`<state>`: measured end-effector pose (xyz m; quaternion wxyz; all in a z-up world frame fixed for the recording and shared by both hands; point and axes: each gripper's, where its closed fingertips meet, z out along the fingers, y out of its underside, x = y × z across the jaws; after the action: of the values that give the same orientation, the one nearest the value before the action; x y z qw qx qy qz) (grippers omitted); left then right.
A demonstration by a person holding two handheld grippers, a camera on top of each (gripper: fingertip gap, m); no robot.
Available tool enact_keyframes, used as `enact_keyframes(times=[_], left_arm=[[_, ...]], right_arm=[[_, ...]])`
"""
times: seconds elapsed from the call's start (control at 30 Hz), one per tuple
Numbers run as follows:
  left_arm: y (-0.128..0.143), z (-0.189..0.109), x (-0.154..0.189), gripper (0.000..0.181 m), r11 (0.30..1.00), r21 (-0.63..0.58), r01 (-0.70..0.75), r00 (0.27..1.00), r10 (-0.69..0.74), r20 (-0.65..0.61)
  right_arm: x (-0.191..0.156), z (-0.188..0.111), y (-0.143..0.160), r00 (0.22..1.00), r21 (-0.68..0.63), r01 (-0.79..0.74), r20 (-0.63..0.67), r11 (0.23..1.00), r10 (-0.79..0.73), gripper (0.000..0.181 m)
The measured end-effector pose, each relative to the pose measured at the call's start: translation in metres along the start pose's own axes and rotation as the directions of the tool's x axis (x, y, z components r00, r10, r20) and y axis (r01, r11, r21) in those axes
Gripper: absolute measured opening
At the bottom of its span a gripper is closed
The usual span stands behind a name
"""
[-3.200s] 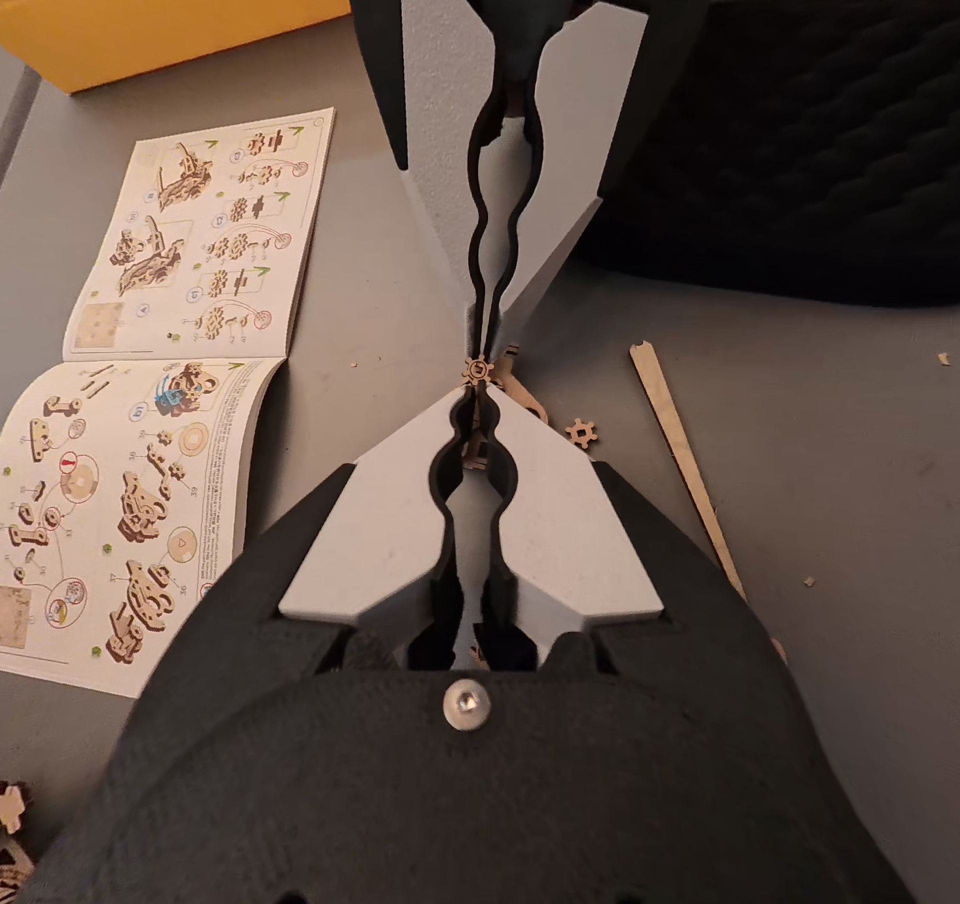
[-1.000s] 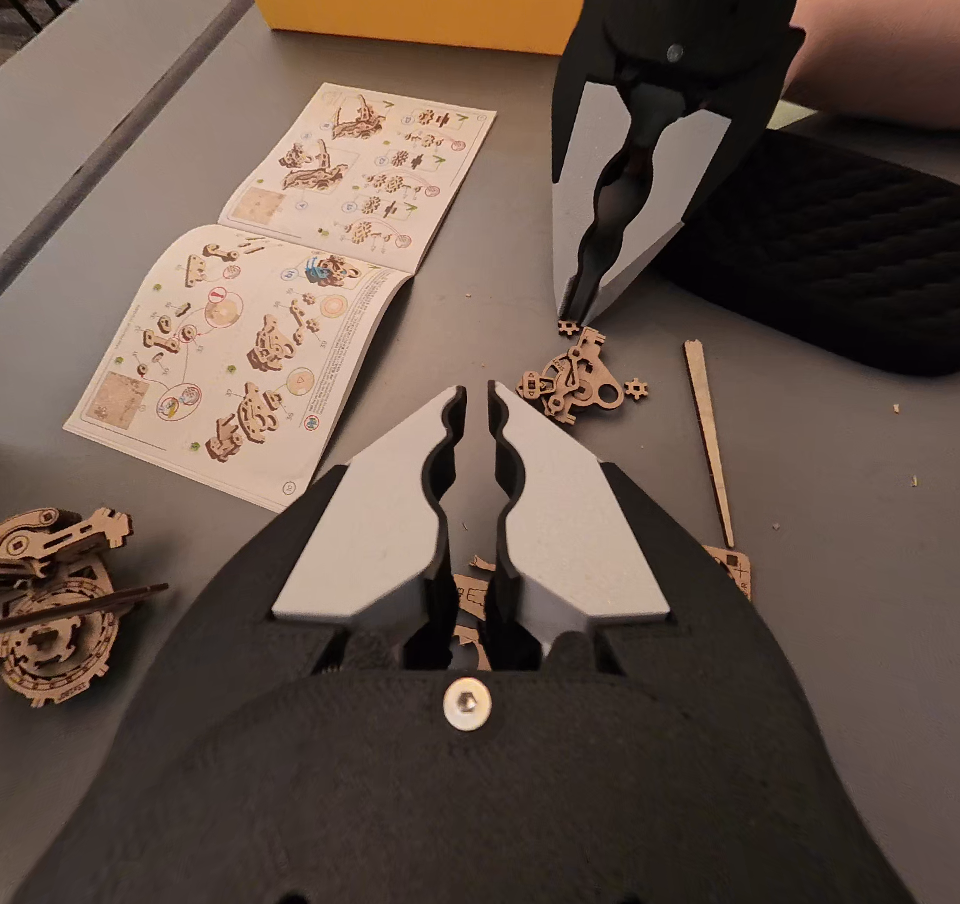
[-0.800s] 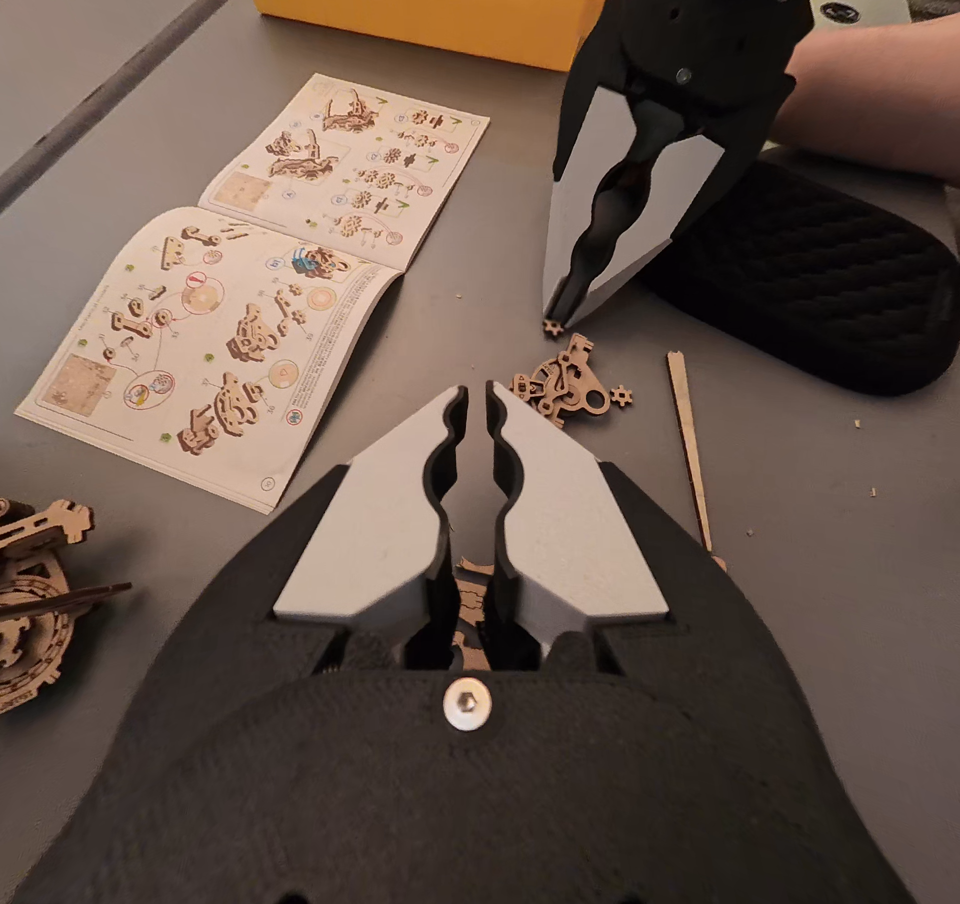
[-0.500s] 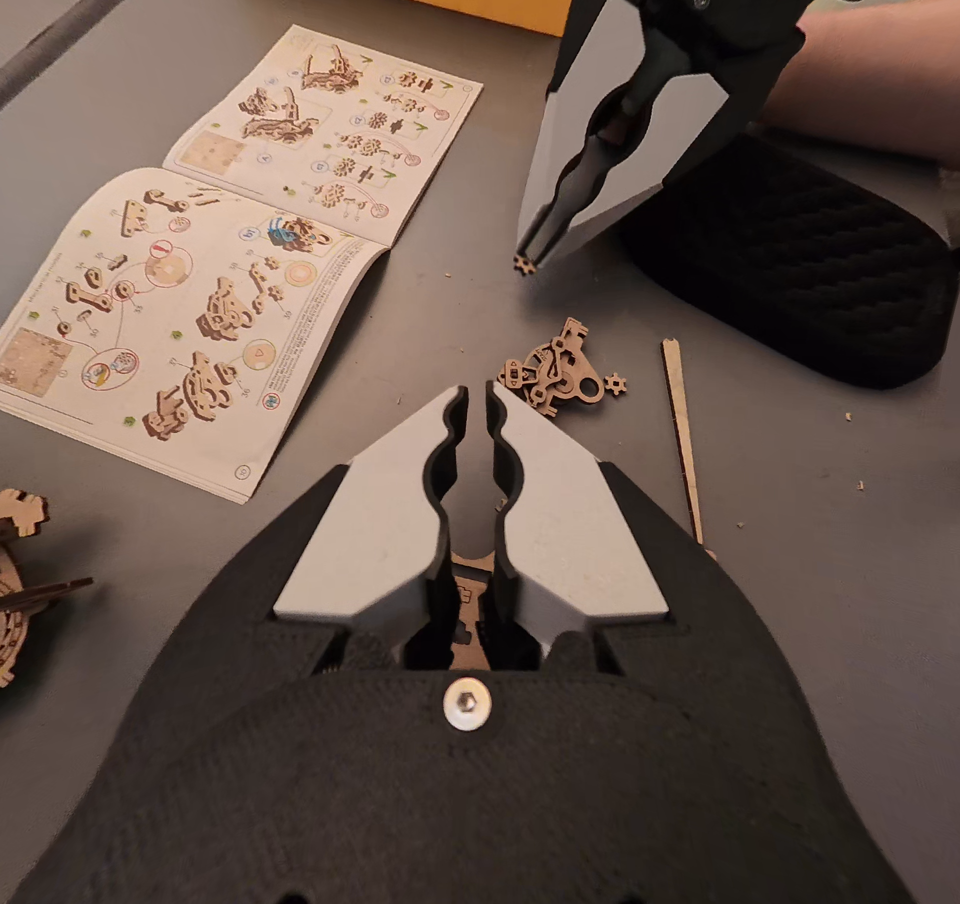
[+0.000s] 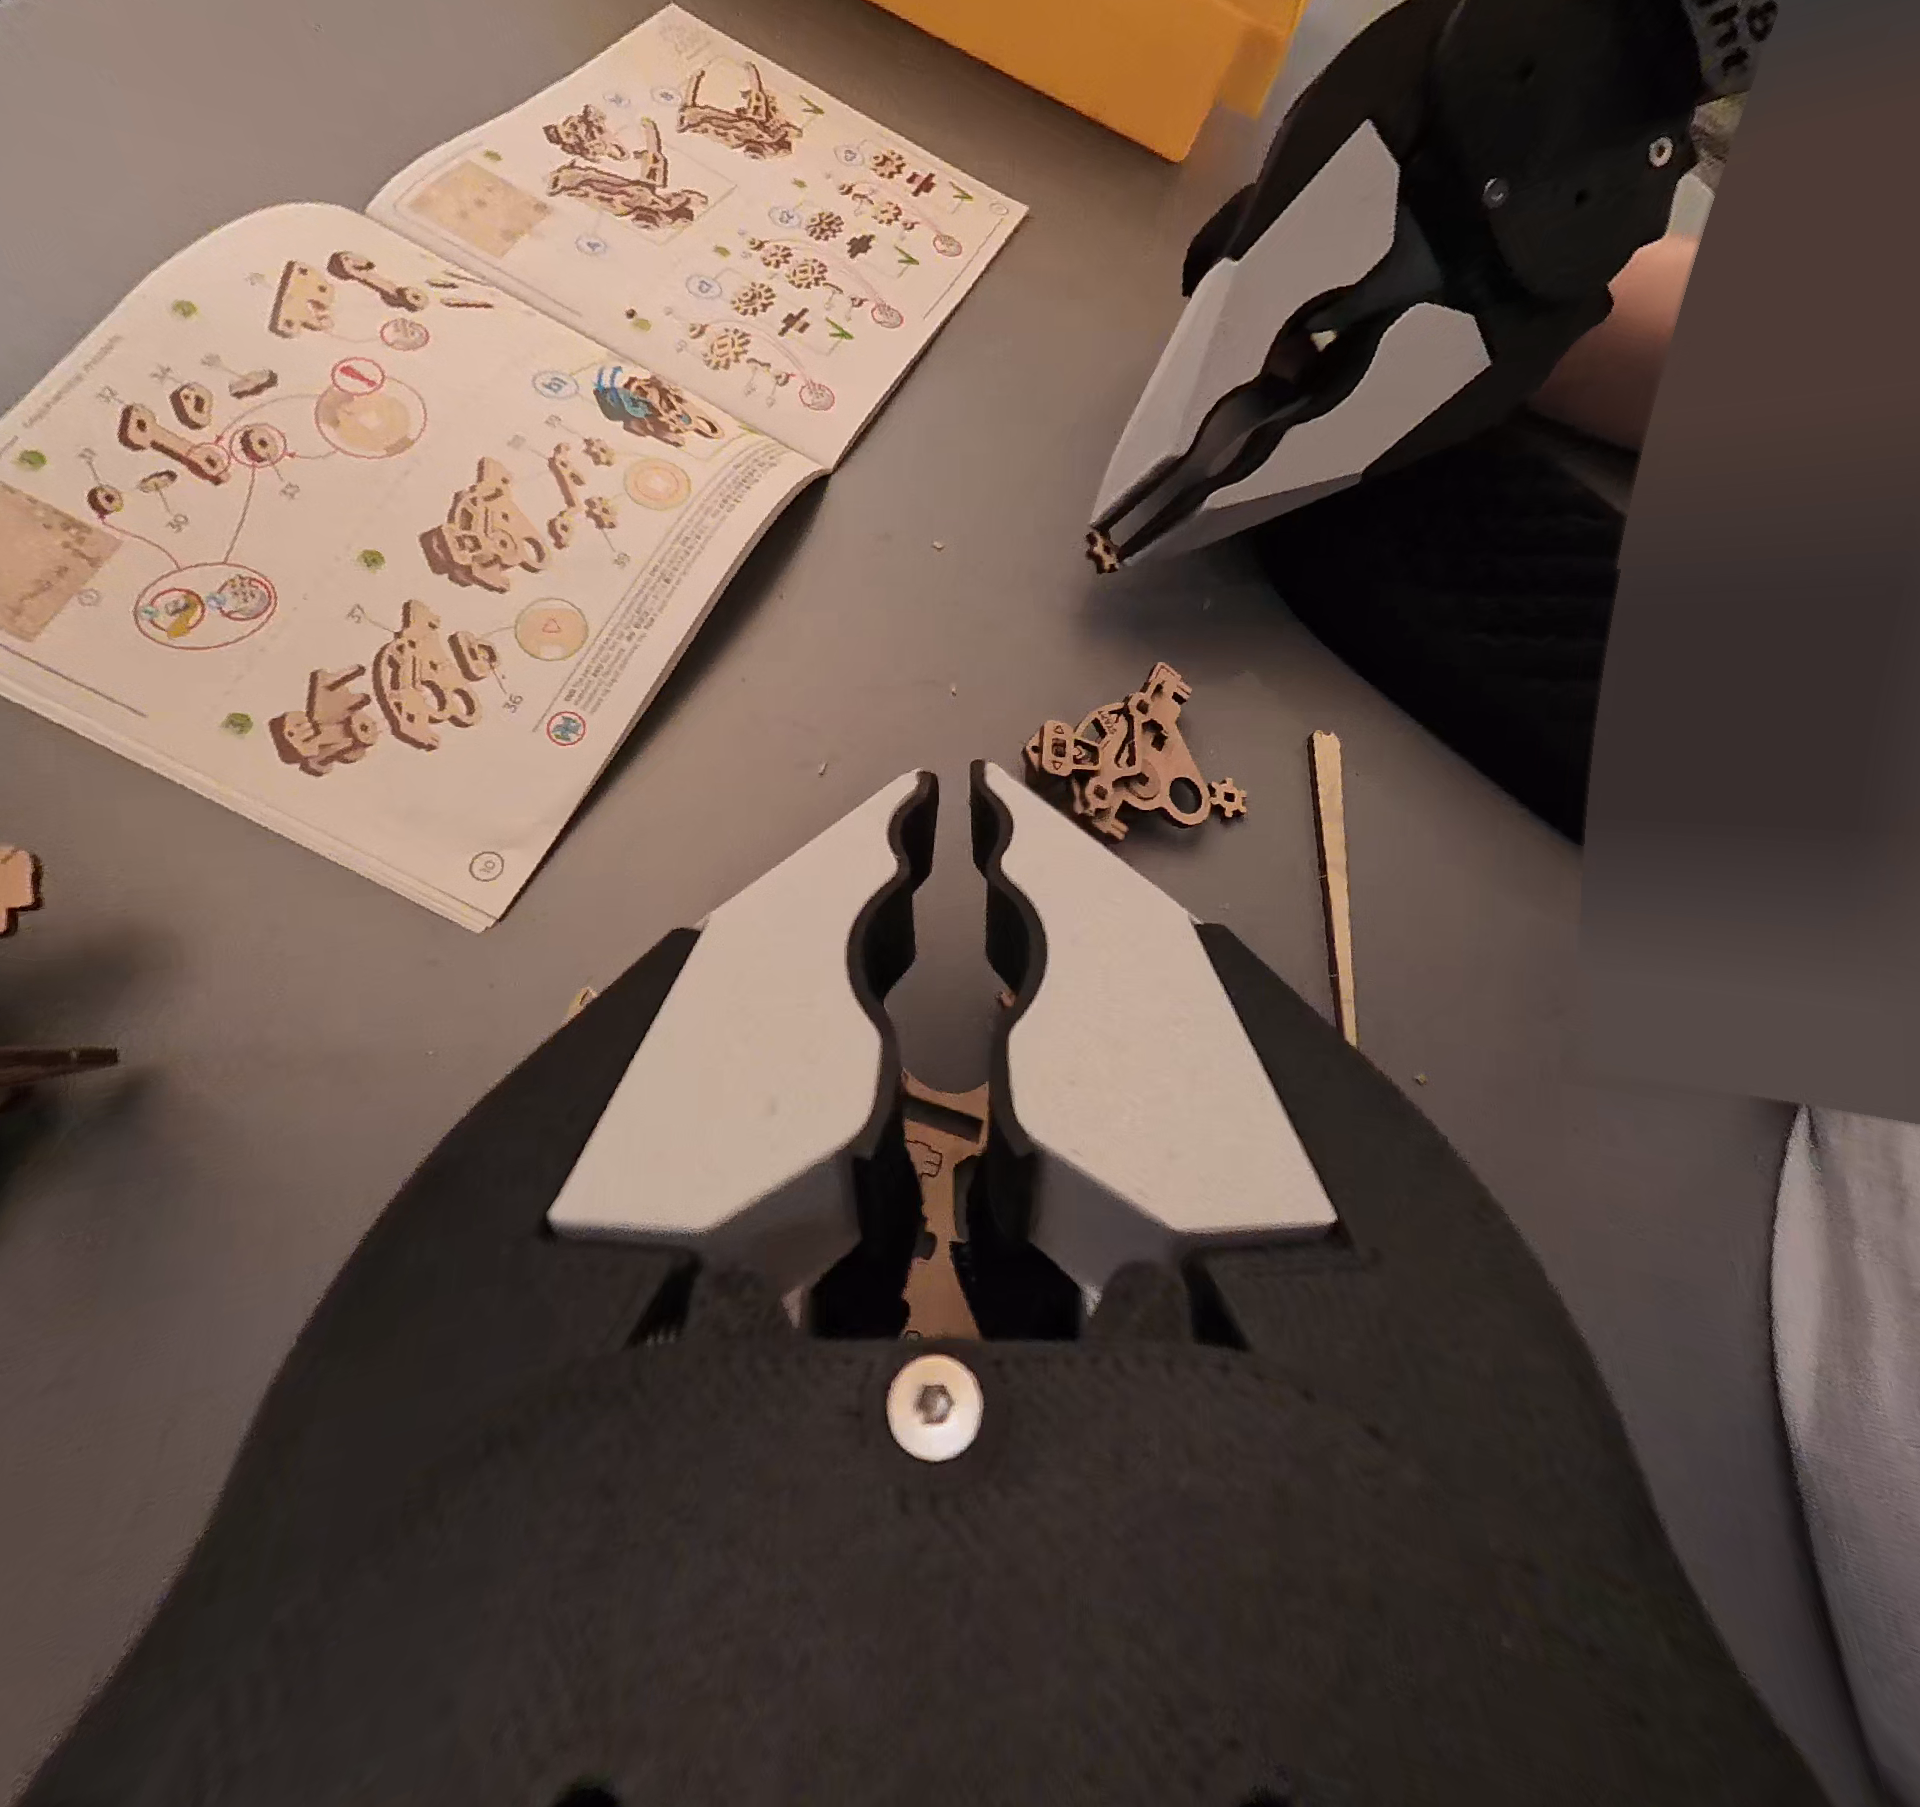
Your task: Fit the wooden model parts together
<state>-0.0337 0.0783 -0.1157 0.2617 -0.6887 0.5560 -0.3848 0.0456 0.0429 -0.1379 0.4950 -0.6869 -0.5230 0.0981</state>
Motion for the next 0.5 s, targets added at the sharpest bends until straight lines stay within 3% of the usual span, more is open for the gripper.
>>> enact_keyframes(times=[0.5], left_arm=[[0.0037,0.0025,0.001,0.005,0.999,-0.015,0.036,0.999,-0.036,-0.036]], right_arm=[[-0.0028,-0.0003,0.0,1.0,0.001,0.024,0.004,1.0,-0.024,0.005]])
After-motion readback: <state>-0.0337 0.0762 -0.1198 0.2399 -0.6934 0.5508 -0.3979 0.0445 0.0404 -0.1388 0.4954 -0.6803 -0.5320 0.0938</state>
